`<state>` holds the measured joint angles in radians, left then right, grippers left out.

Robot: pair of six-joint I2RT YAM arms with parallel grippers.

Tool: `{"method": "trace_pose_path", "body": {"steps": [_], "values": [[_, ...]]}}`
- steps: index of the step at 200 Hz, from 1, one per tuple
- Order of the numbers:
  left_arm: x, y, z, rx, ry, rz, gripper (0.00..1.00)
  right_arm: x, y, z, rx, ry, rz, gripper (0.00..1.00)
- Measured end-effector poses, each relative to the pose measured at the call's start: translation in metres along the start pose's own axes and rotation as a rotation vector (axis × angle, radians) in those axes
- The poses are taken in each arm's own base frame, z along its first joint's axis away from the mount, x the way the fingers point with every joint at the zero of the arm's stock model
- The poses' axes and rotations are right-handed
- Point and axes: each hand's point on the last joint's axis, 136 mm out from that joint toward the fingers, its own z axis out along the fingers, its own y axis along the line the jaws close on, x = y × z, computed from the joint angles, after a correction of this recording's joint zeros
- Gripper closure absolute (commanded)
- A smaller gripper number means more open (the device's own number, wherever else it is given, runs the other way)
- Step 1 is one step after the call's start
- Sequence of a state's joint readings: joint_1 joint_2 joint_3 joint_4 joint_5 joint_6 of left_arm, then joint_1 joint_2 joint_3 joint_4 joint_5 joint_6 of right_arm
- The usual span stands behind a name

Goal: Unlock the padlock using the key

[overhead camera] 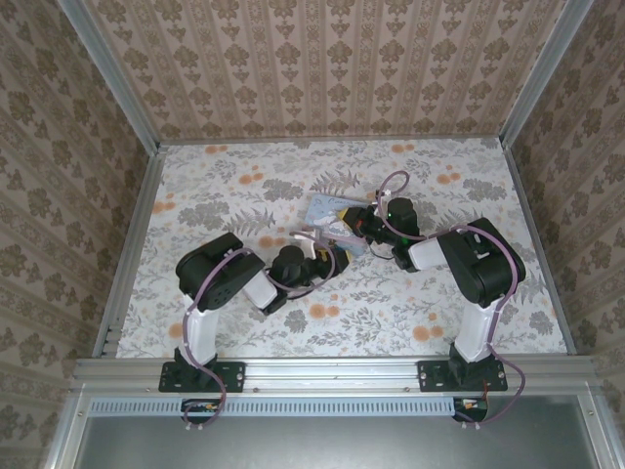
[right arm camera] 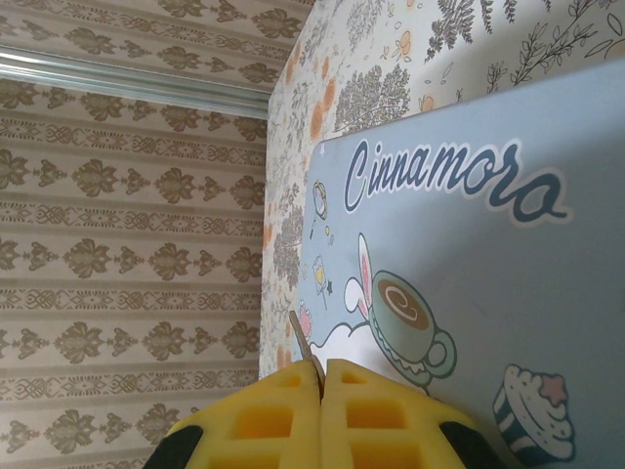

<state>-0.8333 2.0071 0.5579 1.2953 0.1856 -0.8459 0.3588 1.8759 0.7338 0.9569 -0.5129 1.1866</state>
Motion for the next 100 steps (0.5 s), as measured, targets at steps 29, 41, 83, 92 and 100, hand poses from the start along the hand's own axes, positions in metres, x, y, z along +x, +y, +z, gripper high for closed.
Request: {"method": "trace_pose_path", "body": {"steps": [29, 41, 83, 92, 100], "values": [[-0.0072, 0.0042, 0.0023, -0.002, -0.020, -0.008, 0.39, -0.0001, 0.0001, 0.0004, -0.006, -0.002, 0.001, 1.00], [-0.0076, 0.0041, 0.0032, 0.001, -0.022, -0.009, 0.39, -0.0005, 0.0003, 0.0007, -0.010, -0.004, 0.002, 1.00], [-0.0068, 0.0031, 0.0049, 0.006, -0.025, -0.006, 0.42, -0.0015, 0.0004, 0.0012, -0.017, -0.008, 0.008, 1.00], [-0.0052, 0.0030, 0.0053, 0.004, -0.022, -0.006, 0.45, -0.0015, 0.0003, 0.0013, -0.017, -0.008, 0.009, 1.00], [-0.0033, 0.0025, 0.0060, 0.003, -0.021, -0.005, 0.48, -0.0015, 0.0004, 0.0013, -0.018, -0.008, 0.008, 1.00]]}}
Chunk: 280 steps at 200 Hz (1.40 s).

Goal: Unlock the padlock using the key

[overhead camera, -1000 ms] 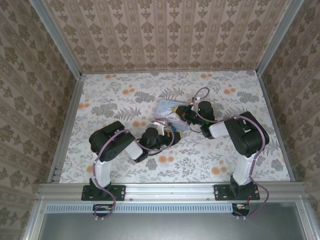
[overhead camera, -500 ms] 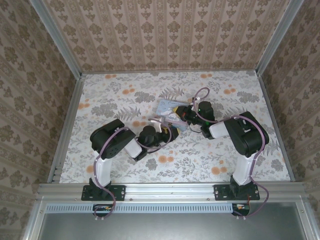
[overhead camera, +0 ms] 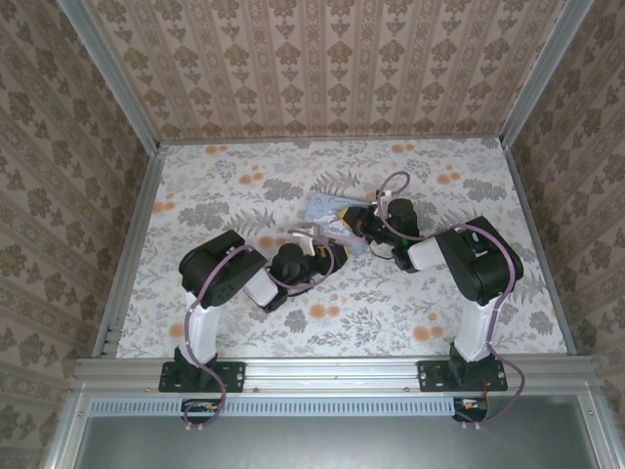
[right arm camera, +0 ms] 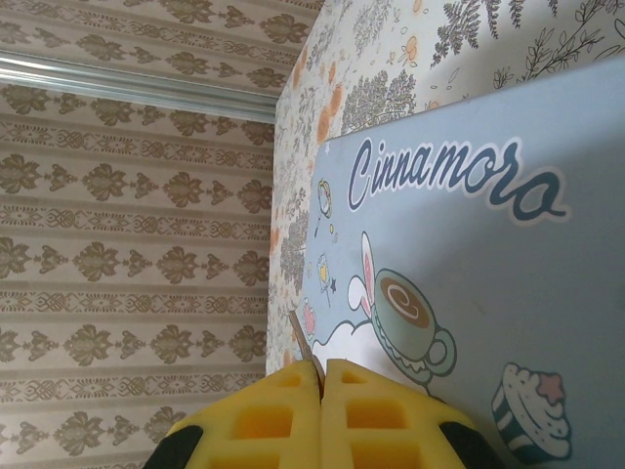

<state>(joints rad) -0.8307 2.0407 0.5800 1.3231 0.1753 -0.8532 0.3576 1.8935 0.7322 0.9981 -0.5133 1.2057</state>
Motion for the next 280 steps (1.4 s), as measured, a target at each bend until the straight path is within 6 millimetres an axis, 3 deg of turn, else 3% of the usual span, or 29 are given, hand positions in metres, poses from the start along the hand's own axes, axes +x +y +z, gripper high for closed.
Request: {"method": "trace_pose_path", "body": {"steps": [30, 167, 225, 280], "values": [[0.005, 0.001, 0.002, -0.011, 0.005, 0.000, 0.57, 0.000, 0.000, 0.000, 0.000, 0.000, 0.002, 1.00], [0.001, 0.010, 0.003, -0.051, -0.012, -0.012, 0.65, 0.001, 0.000, -0.001, -0.010, -0.003, -0.003, 1.00], [0.001, 0.016, 0.003, -0.064, -0.011, -0.025, 0.74, 0.001, 0.000, -0.001, -0.021, 0.000, -0.006, 1.00], [-0.003, 0.016, 0.004, -0.057, -0.025, -0.054, 0.90, -0.001, 0.000, -0.002, -0.028, -0.004, -0.007, 1.00]]}}
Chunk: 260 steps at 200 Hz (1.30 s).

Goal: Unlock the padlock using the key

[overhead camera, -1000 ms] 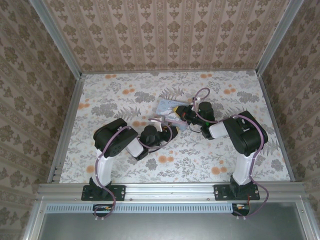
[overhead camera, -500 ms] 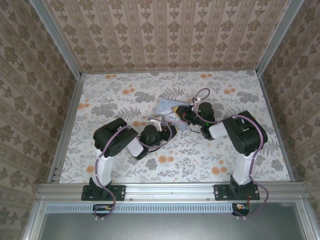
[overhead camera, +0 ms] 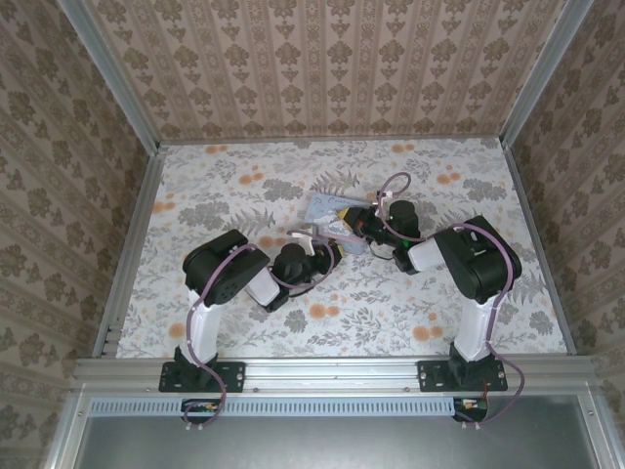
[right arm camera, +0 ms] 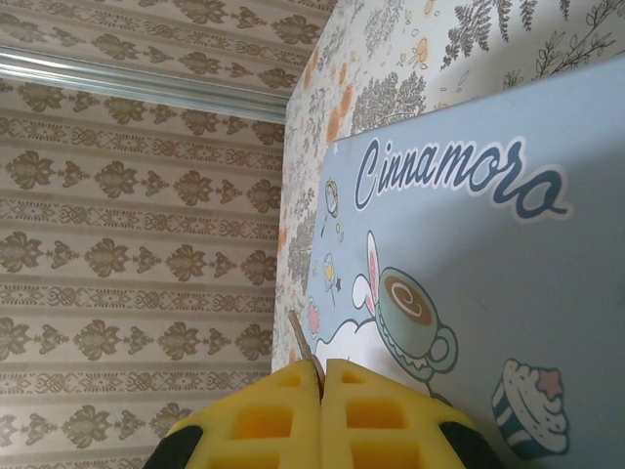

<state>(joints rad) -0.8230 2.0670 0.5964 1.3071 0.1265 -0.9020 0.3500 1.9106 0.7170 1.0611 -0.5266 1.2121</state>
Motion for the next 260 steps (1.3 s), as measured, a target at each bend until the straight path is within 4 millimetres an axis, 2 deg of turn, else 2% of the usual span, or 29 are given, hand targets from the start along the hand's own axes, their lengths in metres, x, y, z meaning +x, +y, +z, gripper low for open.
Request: {"method": "trace_pose_path", "body": {"steps": [21, 53, 83, 106, 143, 158, 172, 190, 235, 260], "values": [[-0.001, -0.002, 0.000, 0.007, -0.002, -0.010, 1.00, -0.002, 0.001, -0.001, -0.004, -0.003, -0.001, 1.00], [-0.002, -0.001, 0.000, 0.010, -0.001, -0.016, 1.00, -0.001, 0.002, -0.002, 0.004, 0.001, 0.000, 1.00], [-0.003, -0.001, -0.001, 0.014, 0.003, -0.027, 1.00, 0.005, 0.004, -0.013, 0.051, 0.020, 0.001, 1.00], [-0.004, 0.000, -0.001, 0.019, 0.006, -0.048, 1.00, 0.009, 0.016, -0.028, 0.069, 0.025, -0.030, 1.00], [-0.010, 0.006, -0.003, 0.017, 0.003, -0.089, 1.00, 0.012, 0.050, -0.061, 0.049, -0.009, -0.120, 1.00], [-0.012, 0.008, -0.005, 0.016, 0.002, -0.108, 1.00, 0.018, 0.054, -0.076, 0.048, -0.021, -0.142, 1.00], [-0.012, 0.010, -0.008, 0.008, 0.009, -0.125, 1.00, 0.025, 0.051, -0.089, 0.059, -0.026, -0.142, 1.00], [-0.010, 0.012, -0.013, -0.007, 0.027, -0.149, 1.00, 0.038, 0.035, -0.101, 0.092, -0.014, -0.121, 1.00], [-0.001, 0.011, -0.025, -0.038, 0.095, -0.204, 1.00, 0.083, -0.006, -0.116, 0.172, 0.066, -0.055, 1.00], [0.001, 0.009, -0.029, -0.040, 0.128, -0.245, 1.00, 0.105, -0.017, -0.120, 0.195, 0.100, -0.047, 1.00]]}}
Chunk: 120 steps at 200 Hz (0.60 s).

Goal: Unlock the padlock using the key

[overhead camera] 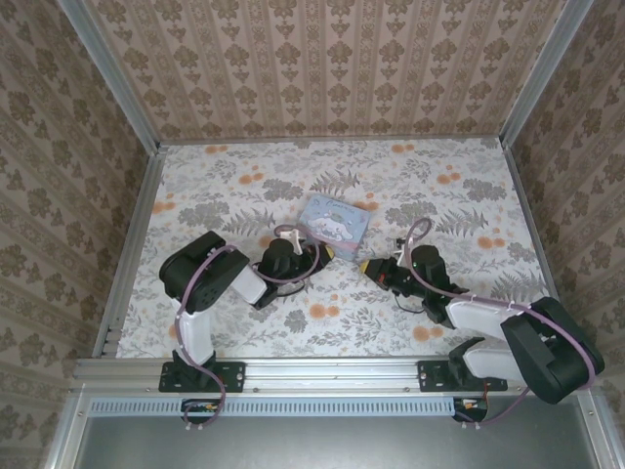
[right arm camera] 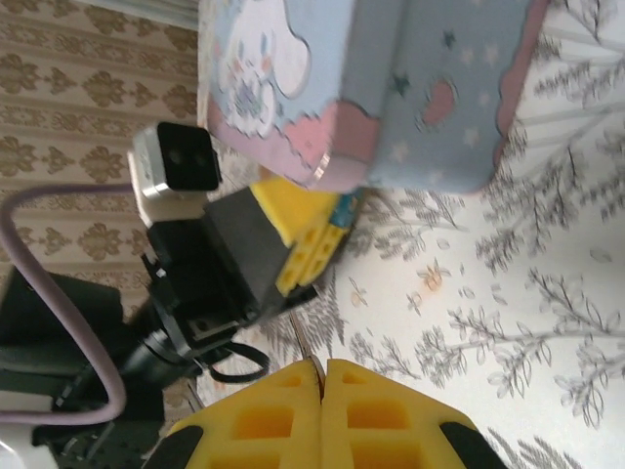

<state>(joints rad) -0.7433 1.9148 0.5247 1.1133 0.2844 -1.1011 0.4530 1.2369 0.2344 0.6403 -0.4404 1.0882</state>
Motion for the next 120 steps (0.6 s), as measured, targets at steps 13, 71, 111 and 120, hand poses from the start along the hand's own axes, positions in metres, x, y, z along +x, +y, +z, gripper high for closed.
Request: {"method": "trace_pose_path", "body": {"steps": [13, 71, 111, 120], "values": [[0.000, -0.001, -0.001, 0.002, 0.013, -0.024, 1.00, 0.008, 0.001, 0.002, 0.001, 0.013, -0.005, 1.00], [-0.002, -0.005, -0.006, 0.058, 0.073, -0.174, 1.00, 0.035, 0.002, 0.016, 0.002, 0.078, -0.026, 1.00], [-0.001, -0.010, -0.005, 0.105, 0.100, -0.251, 1.00, 0.034, -0.005, 0.018, 0.023, 0.056, -0.007, 1.00], [0.000, -0.013, -0.006, 0.116, 0.107, -0.257, 1.00, 0.034, -0.006, 0.019, 0.024, 0.055, -0.006, 1.00]]}}
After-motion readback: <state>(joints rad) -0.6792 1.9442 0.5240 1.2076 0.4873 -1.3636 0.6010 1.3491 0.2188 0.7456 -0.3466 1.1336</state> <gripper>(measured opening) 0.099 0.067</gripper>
